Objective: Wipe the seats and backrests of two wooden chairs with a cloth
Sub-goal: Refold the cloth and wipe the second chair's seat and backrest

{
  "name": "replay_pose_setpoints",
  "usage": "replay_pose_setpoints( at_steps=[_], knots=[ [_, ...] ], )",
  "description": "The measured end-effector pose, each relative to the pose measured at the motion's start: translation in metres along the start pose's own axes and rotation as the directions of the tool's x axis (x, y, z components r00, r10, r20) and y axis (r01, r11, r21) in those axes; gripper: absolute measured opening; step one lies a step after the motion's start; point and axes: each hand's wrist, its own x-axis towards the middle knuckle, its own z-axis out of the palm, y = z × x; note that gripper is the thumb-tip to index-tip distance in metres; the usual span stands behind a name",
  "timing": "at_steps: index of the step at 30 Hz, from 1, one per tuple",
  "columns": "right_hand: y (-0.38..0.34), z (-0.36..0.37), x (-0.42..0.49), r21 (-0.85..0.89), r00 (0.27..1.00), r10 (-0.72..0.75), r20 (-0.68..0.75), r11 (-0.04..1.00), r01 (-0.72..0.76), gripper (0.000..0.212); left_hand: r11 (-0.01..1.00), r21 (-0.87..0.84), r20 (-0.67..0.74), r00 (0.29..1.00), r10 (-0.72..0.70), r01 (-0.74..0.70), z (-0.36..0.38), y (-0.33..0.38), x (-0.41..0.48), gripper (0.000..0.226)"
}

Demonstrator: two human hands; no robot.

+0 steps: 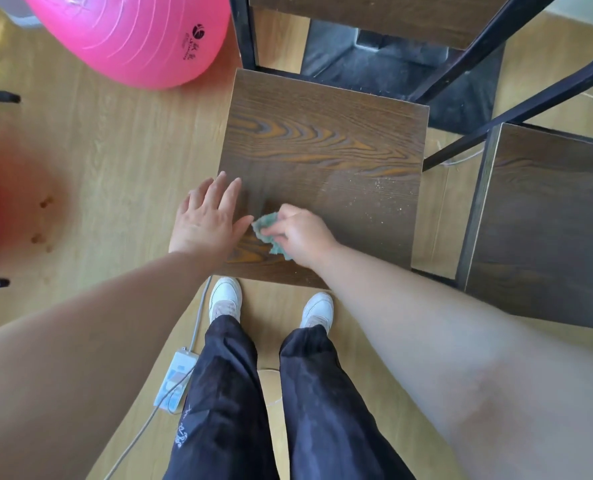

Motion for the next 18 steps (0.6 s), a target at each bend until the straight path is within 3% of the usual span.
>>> replay_pose_setpoints(
  at_steps=[2,6,10,14,18],
  knots=[
    [0.002,0.02,-0.02,-0.005,0.998,-0.058,0.02,0.998,0.058,0.021,1.0,-0.004,0.007,1.0,-0.007,0.007,0.006,0.0,-0.014,0.068],
    [0.01,0.05,-0.053,-0.004,0.981,-0.157,0.112,0.987,0.158,0.014,1.0,-0.014,0.022,1.0,-0.007,0.007,0.019,0.005,-0.04,0.067],
    [0.013,0.056,-0.066,0.0,0.971,-0.221,0.097,0.975,0.222,0.012,1.0,0.003,0.032,0.999,-0.014,0.014,0.026,0.012,-0.053,0.067],
    [0.016,0.024,-0.069,0.032,0.96,-0.26,-0.101,0.964,0.264,0.02,1.0,-0.013,0.025,1.0,-0.011,0.012,0.023,0.021,-0.052,0.067],
    [0.036,-0.039,-0.047,0.106,0.944,-0.111,-0.311,0.983,0.15,0.02,0.999,-0.027,0.007,1.0,-0.022,0.023,0.014,0.028,-0.037,0.066]
  ],
)
